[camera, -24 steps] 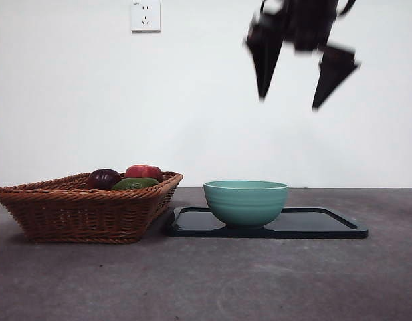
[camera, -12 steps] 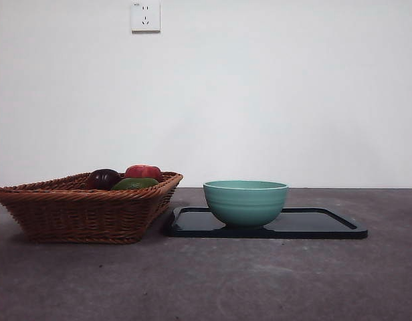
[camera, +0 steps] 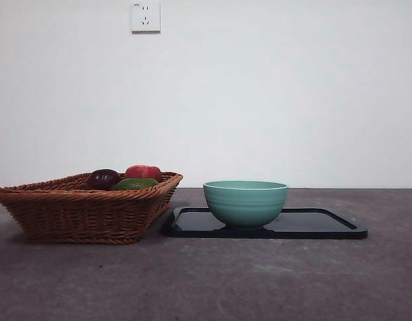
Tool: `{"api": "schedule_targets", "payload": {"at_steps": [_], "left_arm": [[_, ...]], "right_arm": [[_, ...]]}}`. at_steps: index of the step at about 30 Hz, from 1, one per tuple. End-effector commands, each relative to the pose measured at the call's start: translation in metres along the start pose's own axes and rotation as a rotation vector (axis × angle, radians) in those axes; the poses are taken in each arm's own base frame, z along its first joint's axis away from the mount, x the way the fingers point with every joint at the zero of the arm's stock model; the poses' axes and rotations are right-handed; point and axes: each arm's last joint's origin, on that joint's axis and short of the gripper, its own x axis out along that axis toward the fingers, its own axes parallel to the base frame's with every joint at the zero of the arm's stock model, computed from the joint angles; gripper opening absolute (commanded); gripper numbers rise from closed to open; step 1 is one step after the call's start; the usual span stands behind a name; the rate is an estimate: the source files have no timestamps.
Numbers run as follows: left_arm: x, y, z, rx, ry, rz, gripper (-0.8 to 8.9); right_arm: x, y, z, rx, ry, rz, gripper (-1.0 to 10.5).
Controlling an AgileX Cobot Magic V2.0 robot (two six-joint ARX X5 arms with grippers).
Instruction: Pick up the wifruite, put it on the bowl, pick up the plate, put it on desk
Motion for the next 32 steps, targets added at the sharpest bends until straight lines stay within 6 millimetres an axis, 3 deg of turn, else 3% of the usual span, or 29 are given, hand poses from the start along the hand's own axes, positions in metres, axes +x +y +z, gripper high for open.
{"api": "schedule_targets", "payload": {"at_steps": [1,4,13,18,23,28,32], "left_arm": [[-0.002,-0.002,0.006,0.001,-0.053,-0.019,5.63],[-0.002,-0.002,0.006,0.003,-0.05,-0.019,5.62],[0.001,-0.001,0.008,-0.049,-0.056,0.022,4.96],[0.012,-0.002,0.018,-0.086,-0.083,0.047,5.06],[0.042,-0.004,0.033,-0.113,-0.043,0.058,5.4],[0.086,-0.006,0.047,-0.124,0.037,0.082,5.45],[0.124,-0.006,0.059,-0.13,0.122,0.114,6.37]], "right_arm": [[-0.004,0.001,-0.011,0.002,-0.049,0.046,6.2],[-0.001,-0.001,-0.022,0.003,-0.05,0.046,6.2],[-0.001,0.0,-0.018,-0.004,-0.092,0.049,6.2],[-0.001,0.0,-0.017,-0.006,-0.102,0.05,6.2],[-0.001,0.0,-0.017,-0.005,-0.102,0.05,6.2],[-0.001,0.0,-0.017,-0.006,-0.102,0.05,6.2],[-0.001,0.0,-0.017,-0.007,-0.105,0.05,6.2]]}}
